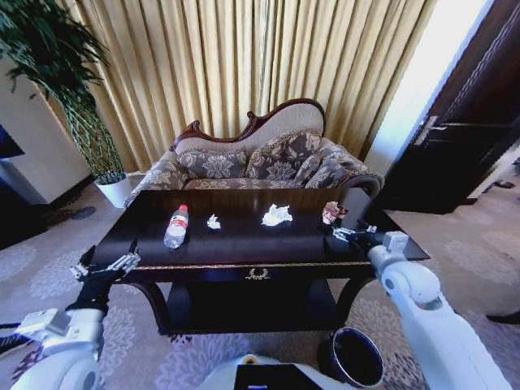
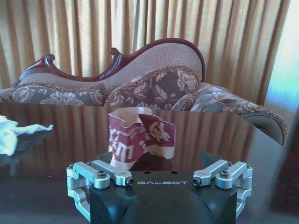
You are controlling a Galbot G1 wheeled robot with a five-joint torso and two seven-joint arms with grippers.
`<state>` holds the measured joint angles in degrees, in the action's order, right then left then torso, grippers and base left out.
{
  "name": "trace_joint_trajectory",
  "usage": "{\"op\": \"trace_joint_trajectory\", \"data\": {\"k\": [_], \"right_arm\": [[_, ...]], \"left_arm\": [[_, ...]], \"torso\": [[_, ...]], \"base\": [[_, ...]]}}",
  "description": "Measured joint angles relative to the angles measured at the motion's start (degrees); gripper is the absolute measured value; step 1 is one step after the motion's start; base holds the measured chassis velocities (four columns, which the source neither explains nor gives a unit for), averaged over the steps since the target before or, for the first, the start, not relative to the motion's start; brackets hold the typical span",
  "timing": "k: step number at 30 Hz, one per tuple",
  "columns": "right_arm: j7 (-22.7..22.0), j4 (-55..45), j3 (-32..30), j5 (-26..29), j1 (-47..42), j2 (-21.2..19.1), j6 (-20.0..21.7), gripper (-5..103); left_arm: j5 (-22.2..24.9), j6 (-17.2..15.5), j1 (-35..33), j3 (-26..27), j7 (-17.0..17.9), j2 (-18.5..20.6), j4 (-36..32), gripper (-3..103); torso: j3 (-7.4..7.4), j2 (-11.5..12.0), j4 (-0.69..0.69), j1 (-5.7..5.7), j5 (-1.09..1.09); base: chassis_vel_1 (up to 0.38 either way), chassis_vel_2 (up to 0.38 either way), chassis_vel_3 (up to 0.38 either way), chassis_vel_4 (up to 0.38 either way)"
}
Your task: Move to the front of the table and place the trash on the table into the trash bin.
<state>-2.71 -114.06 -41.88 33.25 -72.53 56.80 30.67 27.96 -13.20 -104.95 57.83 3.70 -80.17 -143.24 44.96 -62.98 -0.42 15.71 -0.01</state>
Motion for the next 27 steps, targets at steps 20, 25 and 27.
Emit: {"op": "trace_joint_trajectory", "data": {"k": [20, 25, 27], "right_arm": [[0.4, 3.2, 4.4, 0.9, 4.5, 0.6, -0.3, 100], [0.4, 4.5, 5.2, 0.6, 6.1, 0.9, -0.4, 100], [0.4, 5.2, 5.3, 0.3, 6.9, 0.9, -0.5, 100]], "left_arm": [[-0.3, -0.1, -0.1, 0.4, 0.2, -0.2, 0.0, 100], [-0.3, -0.1, -0.1, 0.4, 0.2, -0.3, 0.0, 100], [-0.3, -0.1, -0.2, 0.7, 0.2, -0.2, 0.0, 100]], "torso": [[-0.01, 0.0, -0.01, -0.01, -0.01], [0.0, 0.0, 0.0, 0.0, 0.0], [0.0, 0.0, 0.0, 0.0, -0.01]], "base": [[0.0, 0.0, 0.0, 0.0], [0.0, 0.0, 0.0, 0.0], [0.0, 0.0, 0.0, 0.0]]}}
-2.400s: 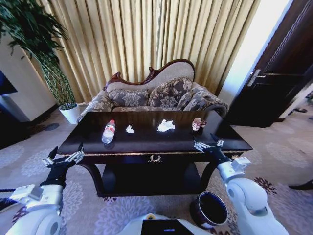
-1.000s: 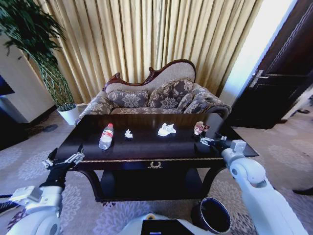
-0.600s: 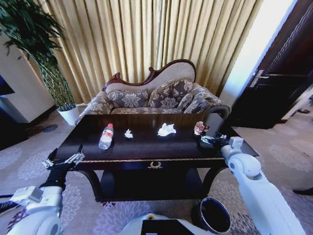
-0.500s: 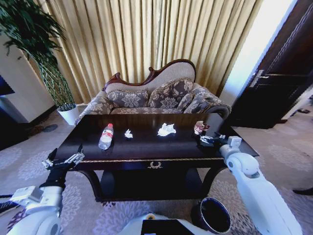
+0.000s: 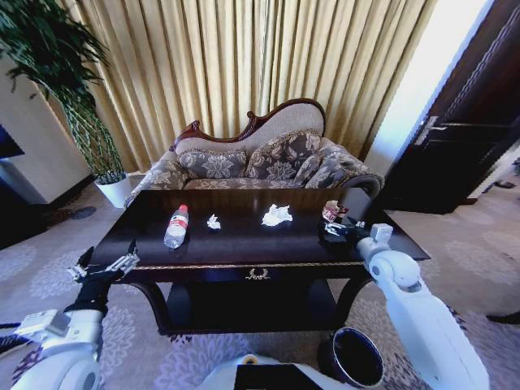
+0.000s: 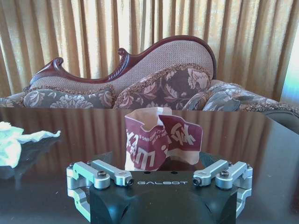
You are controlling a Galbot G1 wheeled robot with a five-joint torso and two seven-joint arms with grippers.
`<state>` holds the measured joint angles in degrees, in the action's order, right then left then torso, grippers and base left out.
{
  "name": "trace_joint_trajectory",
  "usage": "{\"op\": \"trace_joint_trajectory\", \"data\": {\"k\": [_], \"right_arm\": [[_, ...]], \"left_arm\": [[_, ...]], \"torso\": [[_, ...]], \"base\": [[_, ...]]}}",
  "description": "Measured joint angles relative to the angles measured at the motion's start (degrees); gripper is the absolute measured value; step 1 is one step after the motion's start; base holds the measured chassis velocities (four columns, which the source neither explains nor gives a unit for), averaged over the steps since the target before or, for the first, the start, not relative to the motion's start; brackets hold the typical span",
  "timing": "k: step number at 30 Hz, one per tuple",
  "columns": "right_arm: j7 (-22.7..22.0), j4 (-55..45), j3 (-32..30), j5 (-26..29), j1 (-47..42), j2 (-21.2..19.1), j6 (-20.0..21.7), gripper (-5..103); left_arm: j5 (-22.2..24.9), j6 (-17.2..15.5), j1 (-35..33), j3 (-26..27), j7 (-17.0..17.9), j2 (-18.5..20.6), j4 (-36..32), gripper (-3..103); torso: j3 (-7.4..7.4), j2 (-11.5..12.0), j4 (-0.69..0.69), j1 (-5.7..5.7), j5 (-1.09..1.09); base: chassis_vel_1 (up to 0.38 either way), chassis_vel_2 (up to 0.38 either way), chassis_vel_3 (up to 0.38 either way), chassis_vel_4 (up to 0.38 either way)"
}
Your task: Move to the front of the table and place the trash on the table into the trash bin.
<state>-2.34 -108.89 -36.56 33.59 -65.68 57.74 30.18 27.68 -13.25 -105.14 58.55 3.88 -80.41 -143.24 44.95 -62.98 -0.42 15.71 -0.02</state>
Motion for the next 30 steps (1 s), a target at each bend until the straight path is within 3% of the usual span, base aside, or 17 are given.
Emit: {"op": "trace_joint_trajectory", "data": {"k": [21, 26, 29, 30], "right_arm": [[1.4, 1.4, 1.6, -1.5, 2.0, 0.2, -1.3, 102], [1.4, 1.5, 1.4, -2.0, 1.7, 0.3, -2.0, 88], [1.4, 1.5, 0.9, -2.2, 1.0, 0.1, -2.8, 72], [1.4, 1.5, 0.9, -2.2, 1.0, 0.1, -2.8, 72]], "left_arm": [[-0.9, 0.2, 0.2, -0.5, -0.2, -0.5, 0.0, 100], [-1.2, 0.3, 0.1, -0.8, -0.4, -0.7, 0.0, 100], [-1.8, 0.4, 0.1, -1.4, -0.7, -1.1, 0.0, 100], [-1.8, 0.4, 0.1, -1.4, -0.7, -1.1, 0.0, 100]], "torso": [[0.0, 0.0, 0.0, 0.0, 0.0], [0.0, 0.0, 0.0, 0.0, 0.0], [0.0, 0.0, -0.01, -0.01, 0.0], [0.0, 0.0, -0.01, -0.01, 0.0]], "base": [[0.0, 0.0, 0.0, 0.0], [0.0, 0.0, 0.0, 0.0], [0.0, 0.0, 0.0, 0.0], [0.0, 0.0, 0.0, 0.0]]}}
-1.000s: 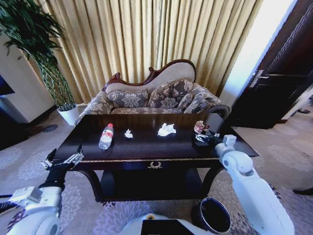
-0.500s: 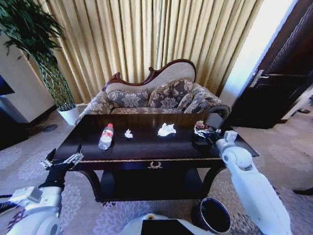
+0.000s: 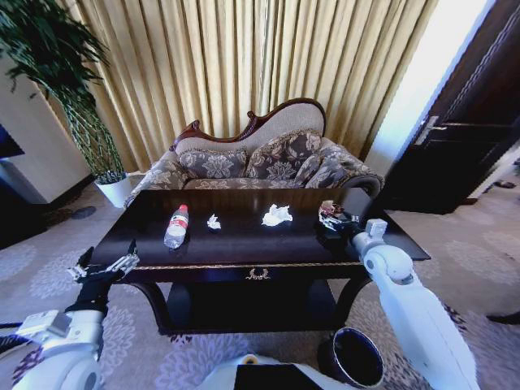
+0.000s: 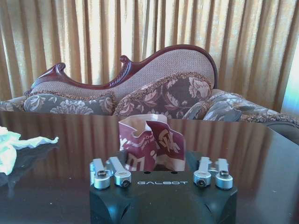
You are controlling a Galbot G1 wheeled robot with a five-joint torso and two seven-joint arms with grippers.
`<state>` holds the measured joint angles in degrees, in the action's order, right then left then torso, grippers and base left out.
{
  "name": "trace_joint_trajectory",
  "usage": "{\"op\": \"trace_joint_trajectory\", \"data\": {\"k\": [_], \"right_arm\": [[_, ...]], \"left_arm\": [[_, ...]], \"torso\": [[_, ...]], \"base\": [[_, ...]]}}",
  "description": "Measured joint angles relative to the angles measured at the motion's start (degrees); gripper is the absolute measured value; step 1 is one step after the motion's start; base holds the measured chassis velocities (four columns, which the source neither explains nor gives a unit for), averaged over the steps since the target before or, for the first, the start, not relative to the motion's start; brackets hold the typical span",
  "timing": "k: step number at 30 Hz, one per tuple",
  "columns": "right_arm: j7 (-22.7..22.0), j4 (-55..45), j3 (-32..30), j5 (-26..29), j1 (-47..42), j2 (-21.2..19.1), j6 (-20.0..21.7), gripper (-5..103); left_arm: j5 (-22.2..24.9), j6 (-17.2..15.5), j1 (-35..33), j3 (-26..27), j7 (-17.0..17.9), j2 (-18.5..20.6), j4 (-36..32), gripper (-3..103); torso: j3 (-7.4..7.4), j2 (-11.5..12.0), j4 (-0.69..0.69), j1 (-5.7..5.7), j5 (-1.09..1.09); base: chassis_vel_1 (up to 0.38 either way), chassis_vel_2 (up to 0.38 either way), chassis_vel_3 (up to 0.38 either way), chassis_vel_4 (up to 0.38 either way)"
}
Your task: Move to the front of the table and place the trash on the table into the trash bin.
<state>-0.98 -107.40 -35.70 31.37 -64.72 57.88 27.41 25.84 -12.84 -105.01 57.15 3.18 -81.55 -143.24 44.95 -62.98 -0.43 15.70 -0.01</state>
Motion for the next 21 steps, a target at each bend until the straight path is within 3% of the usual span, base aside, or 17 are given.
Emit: {"op": "trace_joint_trajectory", "data": {"k": [10, 12, 17, 21], "right_arm": [[0.0, -0.1, -0.5, -0.4, -1.4, 0.7, -1.5, 28], [0.0, -0.2, -0.5, -0.4, -1.5, 0.7, -1.6, 28], [0.0, -0.6, -0.9, -0.3, -1.8, 0.6, -1.6, 7], [0.1, -0.8, -1.7, 0.1, -2.5, 0.6, -1.6, 1]], "left_arm": [[-0.2, 0.5, -0.2, 0.0, -0.2, 0.1, 0.0, 100], [-0.3, 0.5, -0.2, 0.0, -0.2, 0.1, 0.0, 100], [-0.2, 0.6, -0.1, 0.0, -0.3, 0.1, 0.0, 100], [-0.1, 0.6, -0.1, 0.0, -0.3, -0.1, 0.0, 100]], "torso": [[0.0, 0.0, 0.0, 0.0, 0.0], [0.0, 0.0, 0.0, 0.0, 0.0], [0.0, 0.0, 0.01, 0.0, 0.0], [0.0, 0.0, 0.0, 0.0, 0.0]], "base": [[0.0, 0.0, 0.0, 0.0], [0.0, 0.0, 0.0, 0.0], [0.0, 0.0, 0.0, 0.0], [0.0, 0.0, 0.0, 0.0]]}}
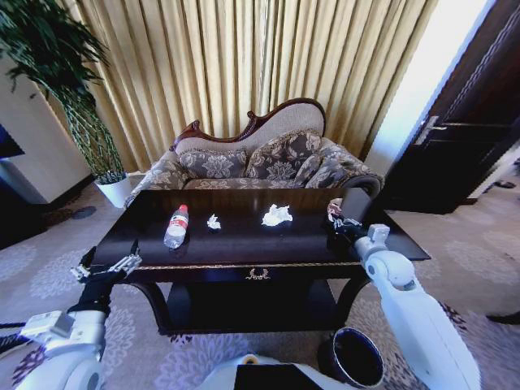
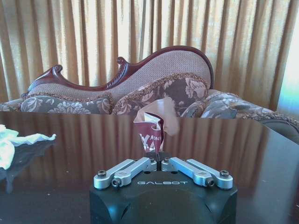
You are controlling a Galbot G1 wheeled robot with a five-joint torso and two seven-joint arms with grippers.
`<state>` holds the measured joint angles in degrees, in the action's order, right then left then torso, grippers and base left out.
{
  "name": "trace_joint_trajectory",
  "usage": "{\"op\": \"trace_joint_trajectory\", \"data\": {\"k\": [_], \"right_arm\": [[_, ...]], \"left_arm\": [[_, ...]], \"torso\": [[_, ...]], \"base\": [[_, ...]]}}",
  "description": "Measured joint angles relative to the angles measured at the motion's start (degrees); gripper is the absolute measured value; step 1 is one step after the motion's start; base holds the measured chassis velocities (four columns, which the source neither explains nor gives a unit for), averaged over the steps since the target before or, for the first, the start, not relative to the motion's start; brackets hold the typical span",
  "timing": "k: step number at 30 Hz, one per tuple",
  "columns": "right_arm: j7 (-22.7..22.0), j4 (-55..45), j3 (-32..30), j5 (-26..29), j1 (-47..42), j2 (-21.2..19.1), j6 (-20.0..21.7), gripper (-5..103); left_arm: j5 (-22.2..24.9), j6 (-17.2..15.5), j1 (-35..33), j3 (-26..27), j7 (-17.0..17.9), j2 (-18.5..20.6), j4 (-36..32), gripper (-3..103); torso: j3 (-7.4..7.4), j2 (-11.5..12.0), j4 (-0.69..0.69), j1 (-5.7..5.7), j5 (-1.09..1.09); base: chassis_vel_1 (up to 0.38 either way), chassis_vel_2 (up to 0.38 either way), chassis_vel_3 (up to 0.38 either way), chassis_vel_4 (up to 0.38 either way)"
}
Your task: Move to the front of the table and place the trash on the table into the trash bin.
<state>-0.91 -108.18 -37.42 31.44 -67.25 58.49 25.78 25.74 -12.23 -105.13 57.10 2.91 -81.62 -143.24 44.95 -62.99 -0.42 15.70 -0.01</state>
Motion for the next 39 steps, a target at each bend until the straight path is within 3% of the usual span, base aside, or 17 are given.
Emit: {"op": "trace_joint_trajectory", "data": {"k": [4, 10, 15, 22, 29, 39], "right_arm": [[-0.1, -1.6, -1.1, 0.8, -1.2, 0.0, -0.5, 0], [0.0, -12.8, -3.8, 6.4, -7.0, 0.0, -4.2, 0], [0.0, -19.9, -4.8, 6.7, -11.1, 1.0, -6.1, 0], [-0.6, -26.3, -6.3, 0.8, -18.1, 3.2, -7.4, 0], [-2.2, -26.6, -6.4, -4.0, -19.9, 4.8, -7.4, 0], [-2.6, -26.1, -6.8, -5.0, -20.7, 5.5, -7.1, 0]], "left_arm": [[0.1, 0.0, 0.1, 0.0, 0.0, 0.1, 0.0, 100], [0.2, 0.2, 0.2, 0.1, 0.0, 0.3, 0.0, 100], [0.2, 0.3, 0.3, 0.1, 0.0, 0.4, 0.0, 100], [0.4, 0.6, 0.1, 0.7, 0.0, 0.3, 0.0, 100], [0.5, 0.6, 0.1, 0.8, 0.0, 0.4, 0.0, 100], [0.5, 0.6, 0.1, 0.7, 0.0, 0.6, 0.0, 100]], "torso": [[0.0, 0.0, 0.0, 0.0, 0.0], [0.0, 0.0, 0.0, 0.0, -0.01], [0.0, 0.0, 0.0, 0.0, -0.01], [-0.01, 0.0, -0.01, 0.0, -0.01], [0.0, 0.0, 0.0, -0.01, -0.01], [0.0, 0.0, 0.0, 0.0, 0.0]], "base": [[0.0, 0.0, 0.0, 0.0], [0.0, 0.0, 0.0, 0.0], [0.0, 0.0, 0.0, 0.0], [0.0, 0.0, 0.0, 0.0], [0.0, 0.0, 0.0, 0.0], [0.003, -0.006, -0.004, 0.003]]}}
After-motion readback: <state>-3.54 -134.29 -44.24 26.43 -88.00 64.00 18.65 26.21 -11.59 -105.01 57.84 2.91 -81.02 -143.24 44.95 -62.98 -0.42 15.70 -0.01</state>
